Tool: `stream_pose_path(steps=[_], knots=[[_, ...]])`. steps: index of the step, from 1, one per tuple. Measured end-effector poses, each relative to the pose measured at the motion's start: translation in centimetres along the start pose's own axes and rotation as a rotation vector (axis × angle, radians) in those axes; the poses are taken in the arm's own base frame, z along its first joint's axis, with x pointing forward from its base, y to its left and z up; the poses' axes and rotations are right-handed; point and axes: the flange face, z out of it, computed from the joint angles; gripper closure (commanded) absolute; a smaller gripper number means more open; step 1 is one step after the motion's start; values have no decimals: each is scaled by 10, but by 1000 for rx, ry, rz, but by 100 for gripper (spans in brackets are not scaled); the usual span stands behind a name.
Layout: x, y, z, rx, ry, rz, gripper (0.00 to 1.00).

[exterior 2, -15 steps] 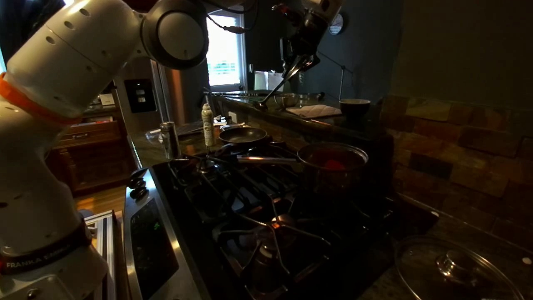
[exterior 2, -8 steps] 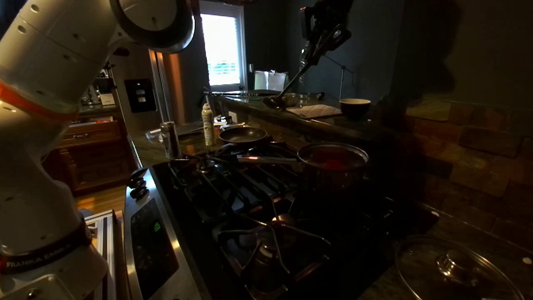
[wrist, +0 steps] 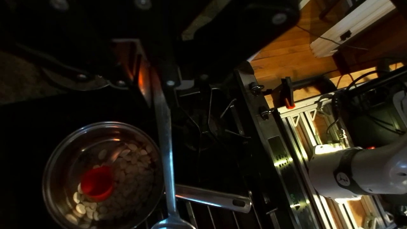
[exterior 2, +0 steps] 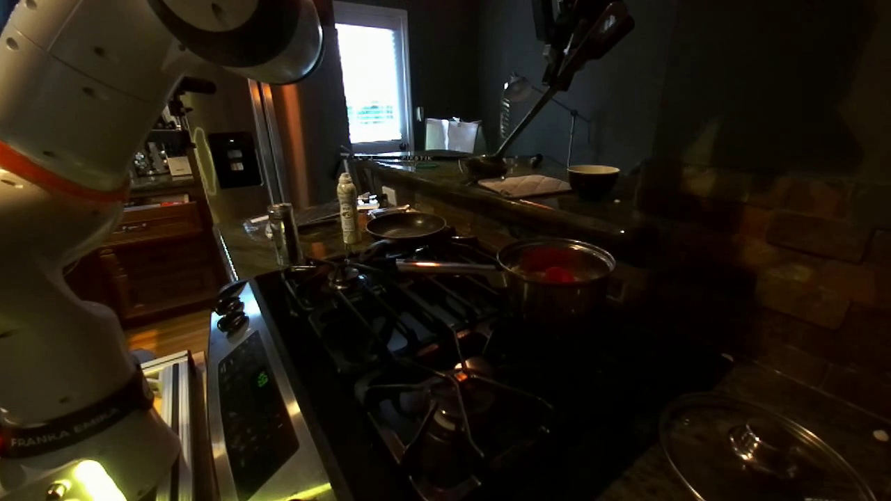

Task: Remove the silver bowl from the black pan and put it on the countertop then pick up the silver spoon and put it in the pot.

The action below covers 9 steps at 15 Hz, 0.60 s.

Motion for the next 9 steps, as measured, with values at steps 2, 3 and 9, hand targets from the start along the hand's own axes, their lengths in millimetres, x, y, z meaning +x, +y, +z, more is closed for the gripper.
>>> stream_pose_path(steps=[2, 3, 9], knots=[[9, -2, -4, 36, 7, 24, 96], [12, -4, -7, 61, 10, 45, 96], [25, -24, -10, 171, 23, 210, 84]])
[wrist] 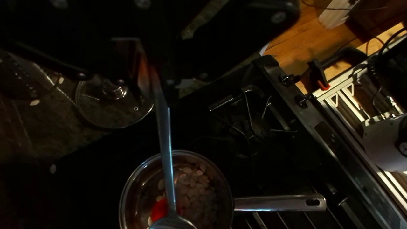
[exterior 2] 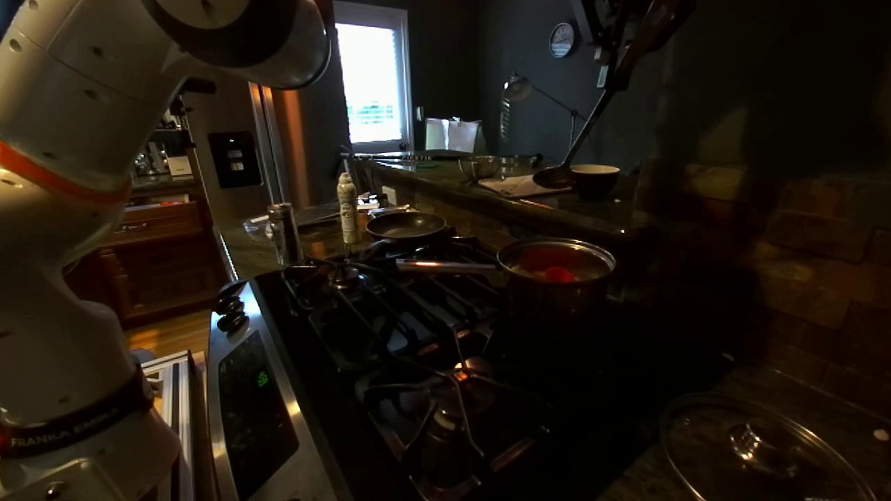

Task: Remove the silver bowl from the black pan and put it on the countertop then pick up the silver spoon and put it in the pot.

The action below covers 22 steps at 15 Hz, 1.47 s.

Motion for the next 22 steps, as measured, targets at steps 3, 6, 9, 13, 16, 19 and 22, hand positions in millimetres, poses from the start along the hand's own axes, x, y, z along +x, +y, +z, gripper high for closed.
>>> stream_pose_path(steps=[3, 6, 9, 13, 16, 19, 22], knots=[[1, -2, 4, -5, 1, 16, 96], [2, -4, 7, -9, 17, 8, 96], [9, -13, 21, -26, 80, 0, 96], [16, -29, 48, -68, 122, -4, 96], [15, -37, 64, -94, 130, -14, 96], [14, -43, 77, -114, 135, -34, 96], [12, -47, 88, -131, 137, -50, 96]])
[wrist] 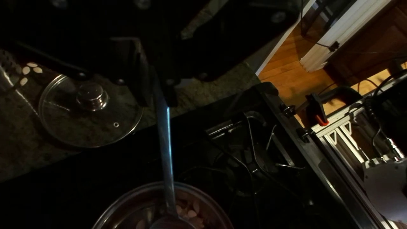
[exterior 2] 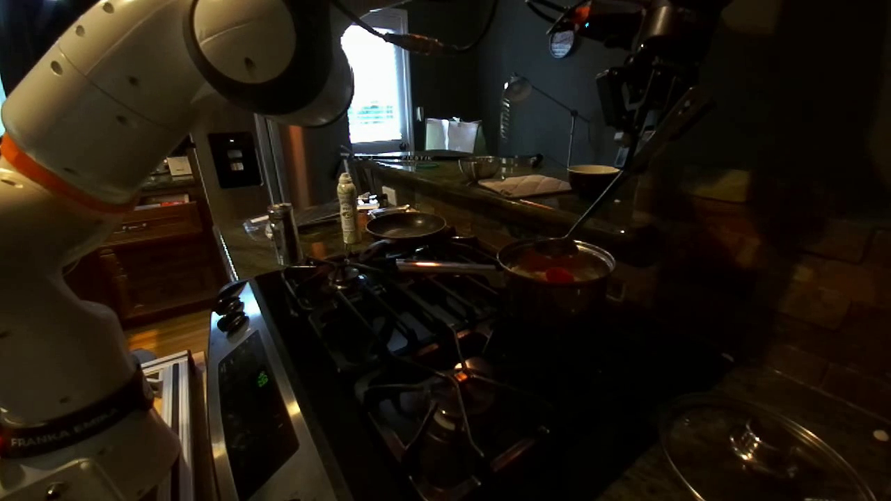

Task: Remove the silver bowl from the black pan and put it on the countertop then pick up the silver spoon and put it in the pot.

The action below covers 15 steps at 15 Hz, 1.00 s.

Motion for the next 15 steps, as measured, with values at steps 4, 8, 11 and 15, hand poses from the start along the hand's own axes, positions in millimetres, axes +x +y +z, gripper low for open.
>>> stream_pose_path(steps=[4, 8, 11, 15], knots=[[-7, -6, 10, -17, 1, -15, 96], [-16, -9, 16, -26, -15, -27, 96], [-20, -11, 18, -30, -28, -26, 96], [-29, -13, 20, -27, -28, -30, 96]])
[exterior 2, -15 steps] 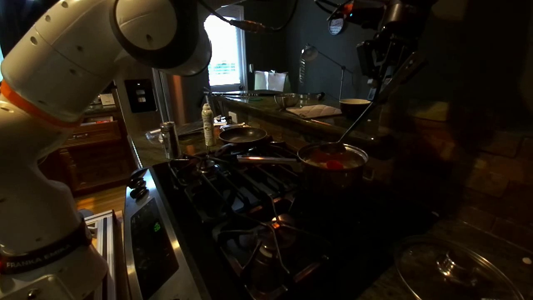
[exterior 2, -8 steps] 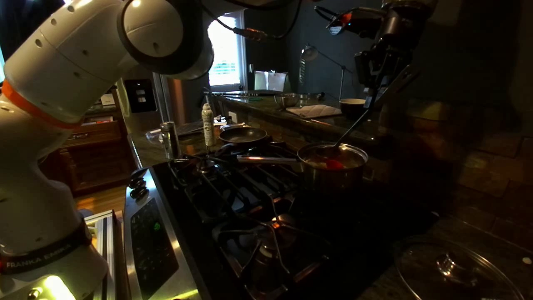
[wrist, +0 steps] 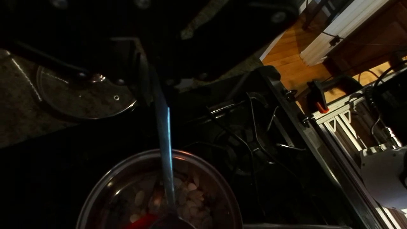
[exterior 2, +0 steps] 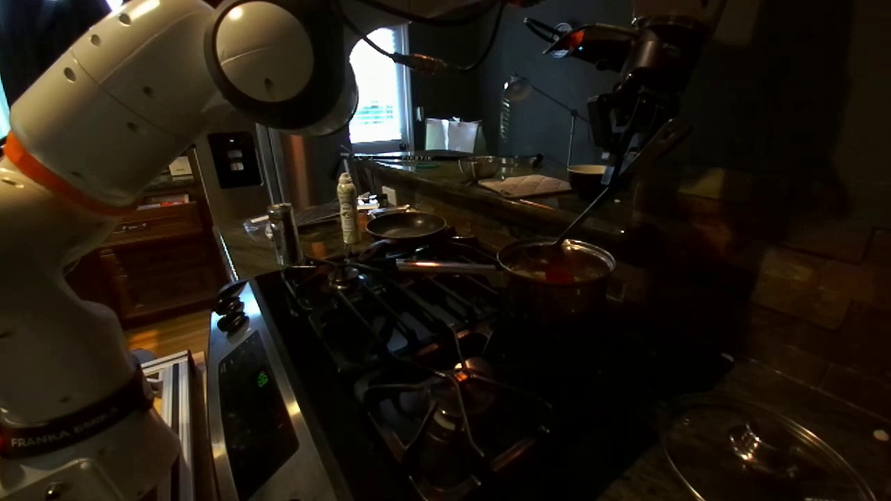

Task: Remove the silver bowl from the black pan and put it on the countertop then pick up the silver spoon and put it in the pot.

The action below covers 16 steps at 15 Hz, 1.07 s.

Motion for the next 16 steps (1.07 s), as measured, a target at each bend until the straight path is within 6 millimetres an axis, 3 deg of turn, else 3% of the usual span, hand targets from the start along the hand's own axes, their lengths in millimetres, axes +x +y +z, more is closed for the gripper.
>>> stream_pose_path(steps=[9, 10, 11, 13, 16], knots=[[-10, -11, 19, -27, 7, 0, 96], [-10, -12, 20, -29, 7, 3, 83], [-10, -13, 21, -30, 7, 5, 59], [-11, -14, 24, -34, 8, 8, 55], [-12, -15, 25, -36, 9, 14, 36]])
